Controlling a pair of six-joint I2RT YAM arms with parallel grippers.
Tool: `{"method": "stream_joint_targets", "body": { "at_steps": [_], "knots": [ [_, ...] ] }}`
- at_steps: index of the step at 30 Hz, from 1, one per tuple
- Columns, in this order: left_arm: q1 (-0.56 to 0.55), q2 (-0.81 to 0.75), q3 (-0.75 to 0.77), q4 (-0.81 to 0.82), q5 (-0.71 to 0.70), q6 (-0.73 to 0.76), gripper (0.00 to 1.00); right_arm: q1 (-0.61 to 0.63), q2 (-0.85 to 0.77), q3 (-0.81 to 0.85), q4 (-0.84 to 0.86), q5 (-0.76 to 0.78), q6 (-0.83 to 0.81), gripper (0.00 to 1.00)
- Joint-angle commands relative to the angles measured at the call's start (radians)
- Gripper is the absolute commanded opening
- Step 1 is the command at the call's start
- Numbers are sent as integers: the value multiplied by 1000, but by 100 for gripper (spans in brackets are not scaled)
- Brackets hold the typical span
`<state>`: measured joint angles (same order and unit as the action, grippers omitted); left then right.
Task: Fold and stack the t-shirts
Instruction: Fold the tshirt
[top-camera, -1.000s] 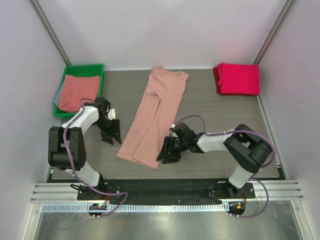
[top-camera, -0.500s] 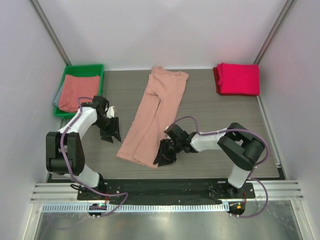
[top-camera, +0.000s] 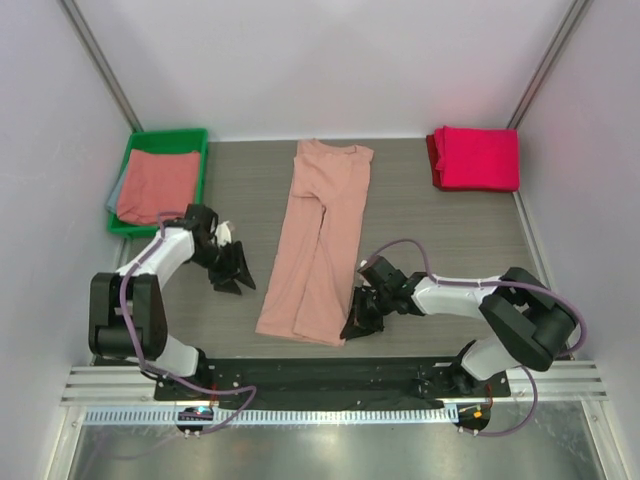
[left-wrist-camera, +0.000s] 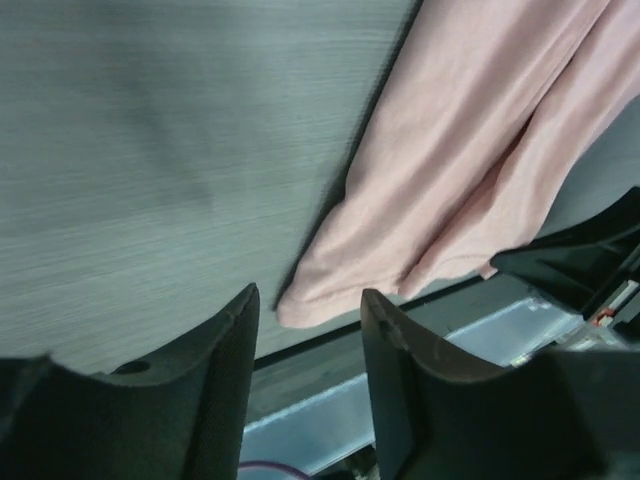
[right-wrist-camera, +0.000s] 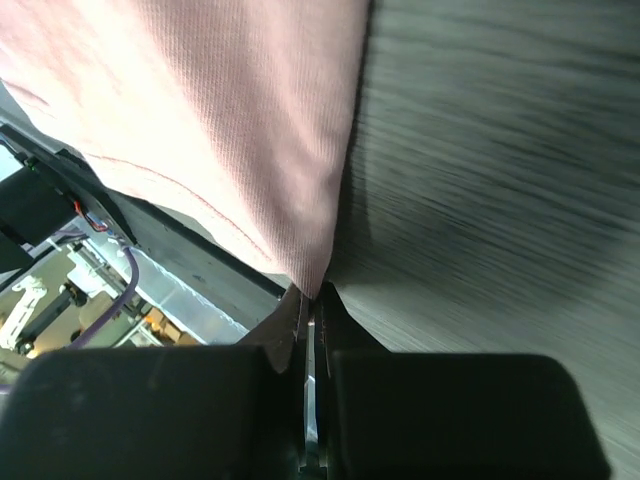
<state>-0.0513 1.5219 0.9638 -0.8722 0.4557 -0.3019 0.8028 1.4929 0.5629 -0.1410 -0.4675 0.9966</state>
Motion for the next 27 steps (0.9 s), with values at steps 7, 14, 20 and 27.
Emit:
{"method": "stream_joint_targets", "body": {
  "at_steps": [7,14,20,27],
  "knots": [
    [-82,-213,-298,245,107,-304,41,-79,-69,-21,-66,23,-78,1],
    [-124,-149,-318,269,84,-304,42,-86,-45,-8,-55,27,-75,1],
    [-145,-114,-313,257,71,-301,37,-91,-33,8,-46,29,-69,1],
    [-229,-106,-310,216,34,-315,33,-93,-17,51,-26,20,-53,2]
  ]
}}
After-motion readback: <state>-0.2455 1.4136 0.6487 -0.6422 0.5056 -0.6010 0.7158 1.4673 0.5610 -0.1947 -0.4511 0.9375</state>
